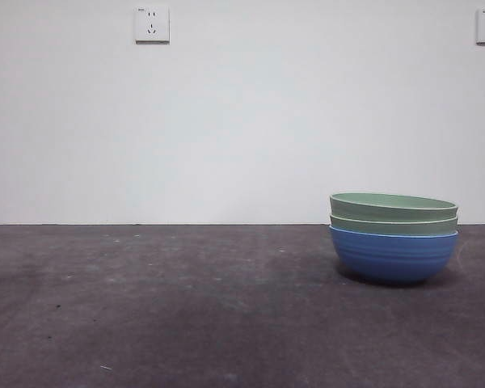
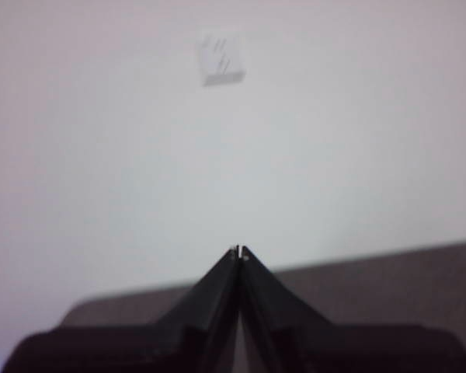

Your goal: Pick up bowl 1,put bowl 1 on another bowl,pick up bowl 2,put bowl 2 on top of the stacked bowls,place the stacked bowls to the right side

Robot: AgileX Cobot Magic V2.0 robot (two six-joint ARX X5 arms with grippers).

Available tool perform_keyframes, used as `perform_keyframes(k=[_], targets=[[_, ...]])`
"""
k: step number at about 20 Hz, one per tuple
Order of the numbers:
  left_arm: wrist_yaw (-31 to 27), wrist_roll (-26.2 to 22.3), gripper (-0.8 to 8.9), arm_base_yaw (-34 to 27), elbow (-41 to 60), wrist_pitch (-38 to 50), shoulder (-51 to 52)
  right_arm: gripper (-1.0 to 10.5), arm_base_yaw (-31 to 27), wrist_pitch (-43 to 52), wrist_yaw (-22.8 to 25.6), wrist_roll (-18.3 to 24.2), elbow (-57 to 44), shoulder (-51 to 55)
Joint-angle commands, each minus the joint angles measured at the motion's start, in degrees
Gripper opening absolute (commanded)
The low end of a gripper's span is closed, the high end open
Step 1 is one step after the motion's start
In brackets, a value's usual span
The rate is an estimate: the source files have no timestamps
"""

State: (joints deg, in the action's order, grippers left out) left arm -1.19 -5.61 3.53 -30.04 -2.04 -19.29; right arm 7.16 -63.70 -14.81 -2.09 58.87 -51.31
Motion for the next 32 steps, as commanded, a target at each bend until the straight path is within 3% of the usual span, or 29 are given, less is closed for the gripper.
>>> perform_keyframes(k=[1,5,9,15,21,32], targets=[[-0.3,-0.3,-0.03,-0.7,9.2,0.7,6.2,0.0,0.0,0.2,0.2,0.5,-0.3,0.0],[-0.3,1.2,-0.03,-0.8,20.5,0.7,14.0,0.0,0.0,0.2,0.2,0.5,-0.3,0.0],[-0.3,1.5,-0.03,-0.8,25.7,-1.8,17.6,0.0,0.0,0.2,0.2,0.5,-0.3,0.0],[-0.3,1.6,-0.03,-0.8,26.6,-10.6,19.2,0.0,0.0,0.2,0.2,0.5,-0.3,0.0],[0.1,8.6,-0.03,-0.8,29.7,-8.3,19.2,0.0,0.0,0.2,0.2,0.5,-0.3,0.0],[-0.2,8.9,-0.03,-0.9,29.7,-8.5,19.1,0.0,0.0,0.2,0.2,0.5,-0.3,0.0]])
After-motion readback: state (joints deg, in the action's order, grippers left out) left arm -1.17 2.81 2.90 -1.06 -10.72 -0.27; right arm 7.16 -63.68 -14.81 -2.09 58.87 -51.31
